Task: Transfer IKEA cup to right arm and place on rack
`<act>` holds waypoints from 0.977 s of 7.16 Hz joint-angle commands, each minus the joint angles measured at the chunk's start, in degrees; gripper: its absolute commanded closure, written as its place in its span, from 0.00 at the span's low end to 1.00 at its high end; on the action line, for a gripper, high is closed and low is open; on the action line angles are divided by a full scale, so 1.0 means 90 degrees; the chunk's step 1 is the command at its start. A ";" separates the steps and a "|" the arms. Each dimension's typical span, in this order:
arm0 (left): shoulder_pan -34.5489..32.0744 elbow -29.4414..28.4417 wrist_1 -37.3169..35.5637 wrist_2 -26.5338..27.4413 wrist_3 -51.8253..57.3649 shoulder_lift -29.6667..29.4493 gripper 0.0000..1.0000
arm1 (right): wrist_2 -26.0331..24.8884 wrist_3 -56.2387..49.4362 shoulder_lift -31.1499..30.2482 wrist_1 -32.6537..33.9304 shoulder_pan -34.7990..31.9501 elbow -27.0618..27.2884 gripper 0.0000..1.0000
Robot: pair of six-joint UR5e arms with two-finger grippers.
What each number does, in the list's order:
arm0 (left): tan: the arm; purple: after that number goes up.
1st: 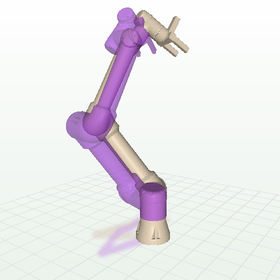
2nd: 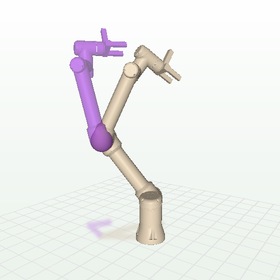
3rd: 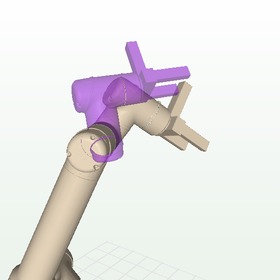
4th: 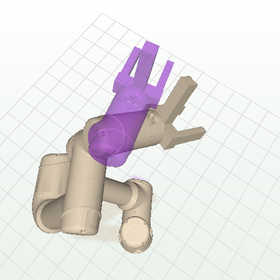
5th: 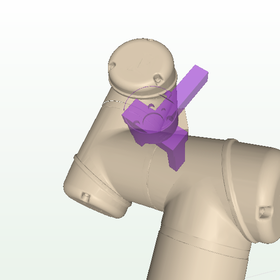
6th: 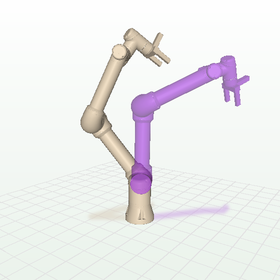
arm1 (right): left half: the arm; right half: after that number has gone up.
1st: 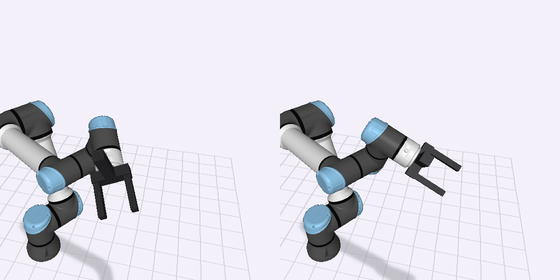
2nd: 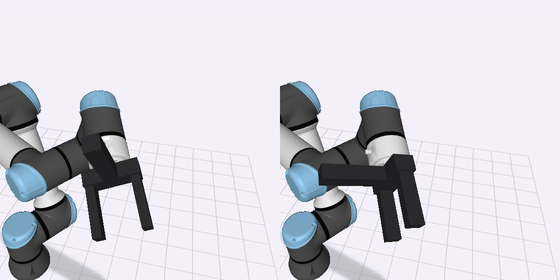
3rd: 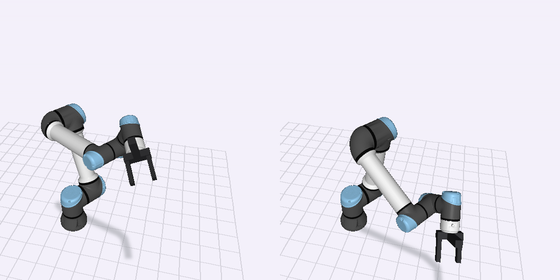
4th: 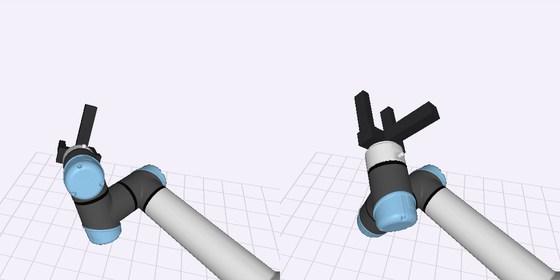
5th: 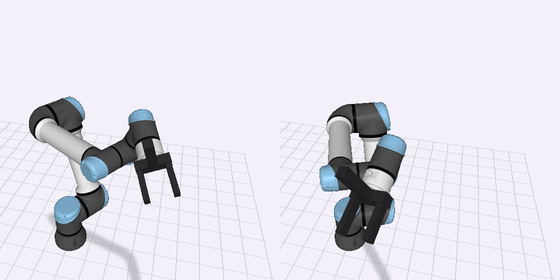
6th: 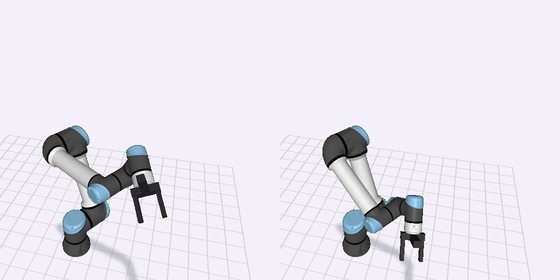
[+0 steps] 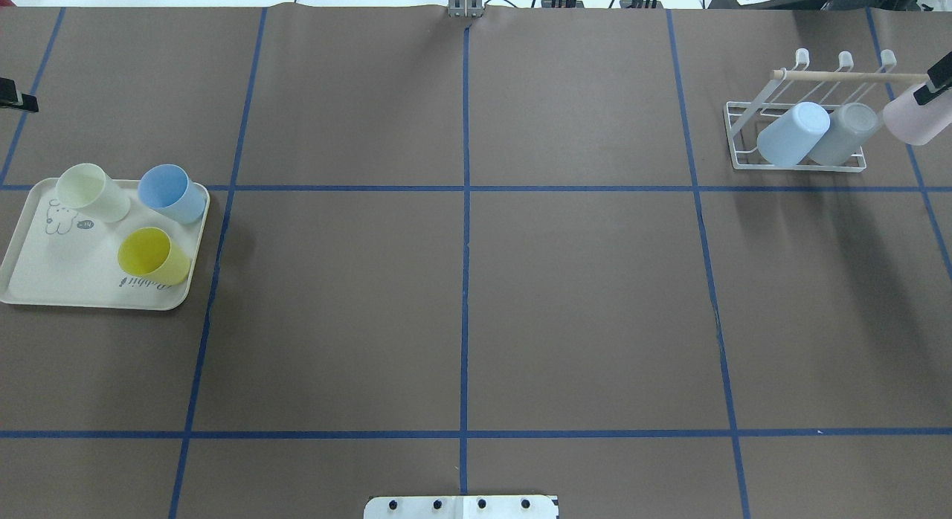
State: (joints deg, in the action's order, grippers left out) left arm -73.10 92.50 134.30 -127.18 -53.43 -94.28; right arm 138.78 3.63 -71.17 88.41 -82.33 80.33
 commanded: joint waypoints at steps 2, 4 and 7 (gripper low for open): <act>0.0007 0.0005 0.0000 0.0000 -0.0040 -0.0003 0.00 | -0.0039 -0.0003 0.0096 -0.0047 0.0173 -0.0127 0.57; 0.0036 -0.0004 0.0000 0.0000 0.0019 0.0181 0.00 | -0.0058 0.0065 0.0096 -0.0067 0.0291 -0.0127 0.01; 0.0261 -0.0005 -0.0145 0.0271 0.0561 0.0493 0.00 | -0.0058 0.0065 0.0125 -0.0067 0.0291 -0.0117 0.01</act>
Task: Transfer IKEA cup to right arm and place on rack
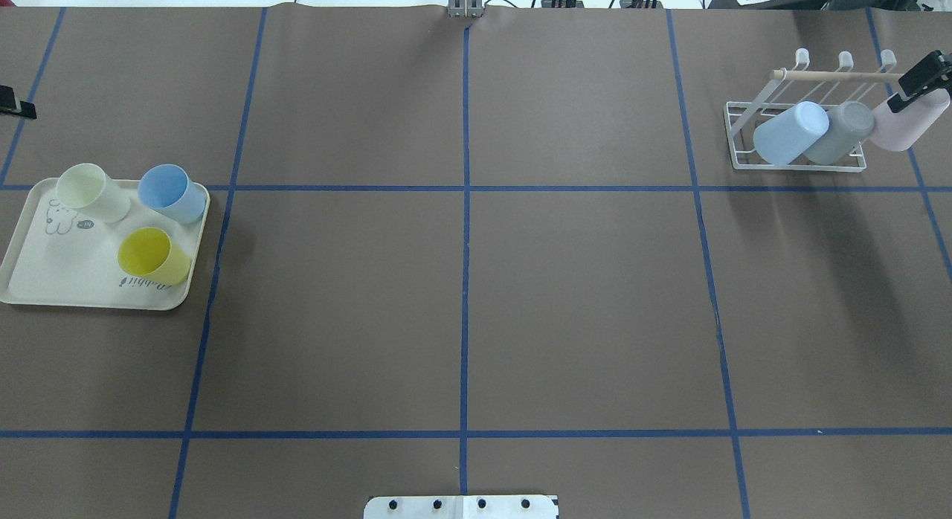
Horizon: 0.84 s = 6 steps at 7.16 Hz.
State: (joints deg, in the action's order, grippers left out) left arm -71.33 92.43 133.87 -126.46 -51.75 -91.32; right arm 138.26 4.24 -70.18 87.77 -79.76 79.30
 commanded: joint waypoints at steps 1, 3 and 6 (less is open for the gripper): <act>0.0054 0.0004 -0.0225 0.0223 0.0456 0.0166 0.00 | 0.0009 0.0007 0.0024 -0.0006 0.0004 -0.0002 0.01; 0.0064 0.0130 -0.0235 0.0194 0.0467 0.0389 0.00 | 0.0097 0.0046 0.0053 0.0013 -0.0025 0.0134 0.01; 0.0336 0.0219 -0.0887 -0.0138 0.0438 0.0509 0.00 | 0.0400 0.1263 -0.0034 -0.0007 -0.0025 0.0893 0.01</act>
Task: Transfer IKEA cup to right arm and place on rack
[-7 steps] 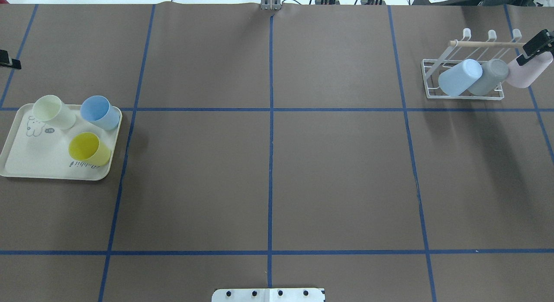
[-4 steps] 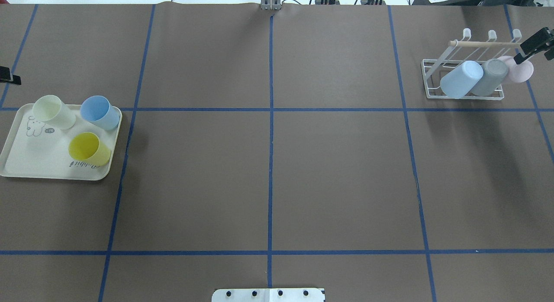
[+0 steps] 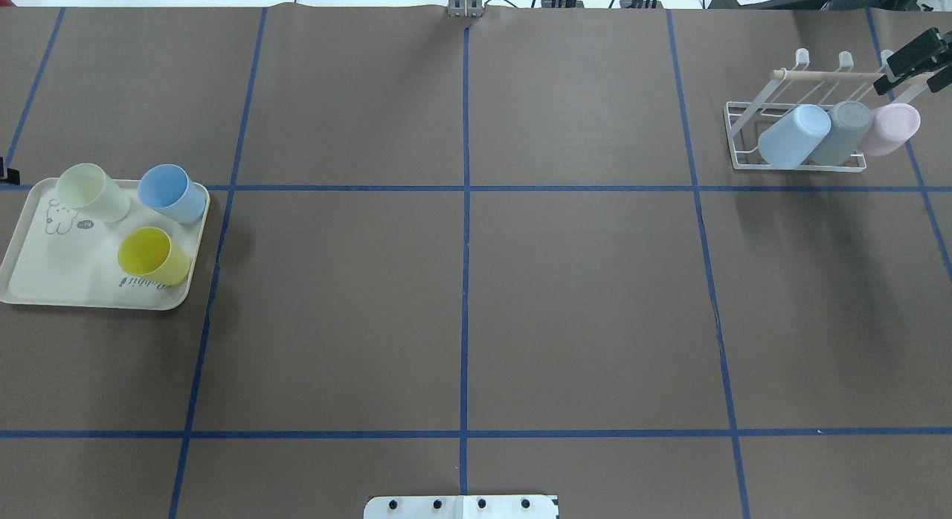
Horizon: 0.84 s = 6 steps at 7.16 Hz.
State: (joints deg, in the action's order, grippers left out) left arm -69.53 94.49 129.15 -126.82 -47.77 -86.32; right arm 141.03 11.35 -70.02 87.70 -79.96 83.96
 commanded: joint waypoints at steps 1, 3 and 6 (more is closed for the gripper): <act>0.0282 -0.0204 -0.0578 -0.0098 0.0005 -0.0367 0.00 | 0.0159 0.0680 -0.0071 -0.0008 0.0008 0.0513 0.01; 0.0284 -0.0546 -0.0648 -0.0060 0.0005 -0.0701 0.00 | 0.0189 0.0711 -0.0189 -0.0008 -0.0002 0.0748 0.01; 0.0323 -0.0976 -0.0649 -0.0030 -0.0015 -0.0995 0.00 | 0.0199 0.0721 -0.0306 -0.0008 0.0008 0.0905 0.01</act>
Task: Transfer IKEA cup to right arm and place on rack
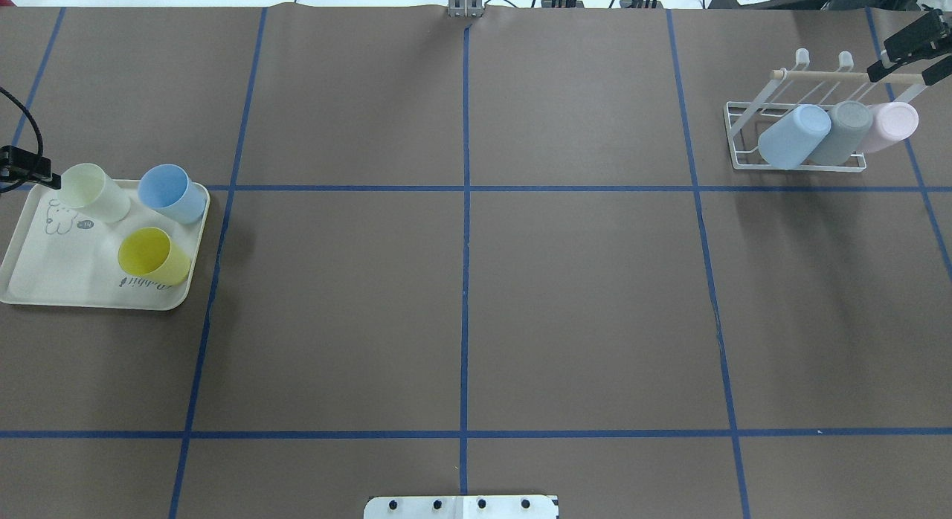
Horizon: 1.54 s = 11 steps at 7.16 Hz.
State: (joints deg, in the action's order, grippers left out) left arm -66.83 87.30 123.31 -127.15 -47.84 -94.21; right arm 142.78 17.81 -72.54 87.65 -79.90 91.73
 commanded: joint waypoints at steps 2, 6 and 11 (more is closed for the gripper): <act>0.0324 -0.0285 0.0000 0.0027 -0.0056 -0.0186 0.03 | 0.0005 0.0004 -0.0074 -0.0003 0.0079 0.0022 0.01; 0.0384 -0.0334 -0.0059 -0.0003 -0.0075 -0.0225 1.00 | 0.0005 0.0004 -0.0084 -0.0003 0.0119 0.0032 0.01; -0.1056 0.0445 -0.0527 -0.1483 -0.0007 -0.0284 1.00 | 0.0034 0.0014 -0.0084 -0.0003 0.0138 0.0052 0.01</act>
State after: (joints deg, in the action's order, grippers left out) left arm -70.56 89.27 119.31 -135.29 -48.08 -96.81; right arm 142.88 17.93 -73.30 87.63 -78.67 92.09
